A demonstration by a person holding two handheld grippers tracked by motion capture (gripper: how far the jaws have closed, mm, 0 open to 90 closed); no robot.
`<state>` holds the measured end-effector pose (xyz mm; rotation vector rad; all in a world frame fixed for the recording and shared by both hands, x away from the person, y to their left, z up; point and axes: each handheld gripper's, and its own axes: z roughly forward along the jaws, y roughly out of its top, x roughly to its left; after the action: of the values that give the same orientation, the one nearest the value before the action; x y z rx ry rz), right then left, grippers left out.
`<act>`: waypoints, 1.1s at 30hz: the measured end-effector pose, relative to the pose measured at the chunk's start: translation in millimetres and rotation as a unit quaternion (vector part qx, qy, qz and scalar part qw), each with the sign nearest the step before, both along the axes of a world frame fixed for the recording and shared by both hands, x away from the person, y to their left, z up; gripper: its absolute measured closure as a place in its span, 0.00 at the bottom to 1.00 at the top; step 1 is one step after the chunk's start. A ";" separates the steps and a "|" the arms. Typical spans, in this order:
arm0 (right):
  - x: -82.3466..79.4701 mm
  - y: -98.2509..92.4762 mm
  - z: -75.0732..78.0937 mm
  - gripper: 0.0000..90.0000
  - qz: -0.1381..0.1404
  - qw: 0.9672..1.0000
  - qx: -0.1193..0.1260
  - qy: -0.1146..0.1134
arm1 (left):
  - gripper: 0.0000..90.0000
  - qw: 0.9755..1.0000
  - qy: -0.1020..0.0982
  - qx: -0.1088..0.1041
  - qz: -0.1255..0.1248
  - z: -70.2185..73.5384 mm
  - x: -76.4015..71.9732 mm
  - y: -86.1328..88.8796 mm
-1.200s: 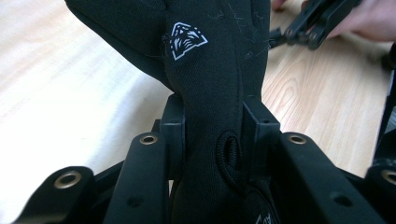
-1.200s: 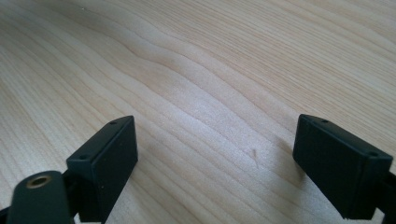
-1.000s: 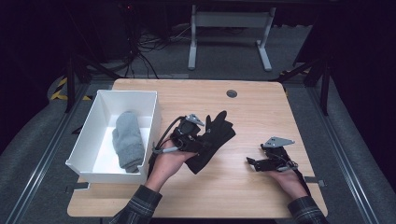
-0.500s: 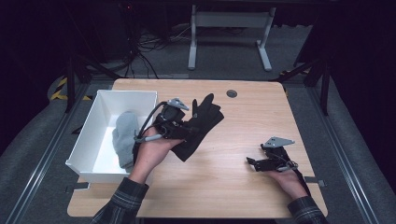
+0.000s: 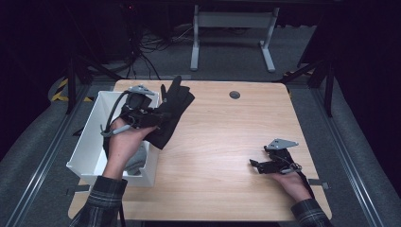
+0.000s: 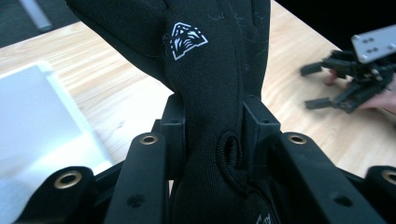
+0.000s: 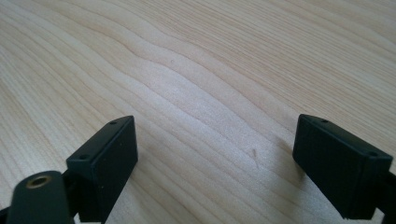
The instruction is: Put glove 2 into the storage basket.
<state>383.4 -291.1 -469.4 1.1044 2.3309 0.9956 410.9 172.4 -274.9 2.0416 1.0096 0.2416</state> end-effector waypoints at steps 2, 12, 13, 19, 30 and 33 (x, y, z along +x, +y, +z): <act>0.0 -0.1 0.0 0.16 0.000 1.000 0.000 0.001 | 0.75 1.000 0.001 0.000 0.019 -0.8 -0.3 10.0; 0.1 -0.1 0.0 0.16 0.000 1.000 0.001 0.001 | 0.75 0.994 0.029 -0.006 0.103 -18.8 -4.1 70.0; 0.2 -0.1 0.0 0.16 0.000 1.000 0.001 0.001 | 0.75 0.993 0.034 -0.007 0.109 -22.0 -4.2 75.0; 0.2 0.0 0.0 0.16 0.000 1.000 0.001 0.001 | 0.75 0.988 0.073 -0.004 0.136 -54.2 0.0 93.4; 0.2 -0.1 0.0 0.16 0.000 1.000 0.001 0.001 | 0.72 0.981 0.115 0.015 0.155 -94.4 12.2 96.7; 0.2 -0.1 0.0 0.16 0.000 1.000 0.001 0.001 | 0.64 0.980 0.120 0.027 0.158 -101.5 14.9 96.9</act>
<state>383.7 -291.2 -469.4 1.1061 2.3324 0.9969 425.8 269.3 -376.3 1.9840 1.4945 0.1919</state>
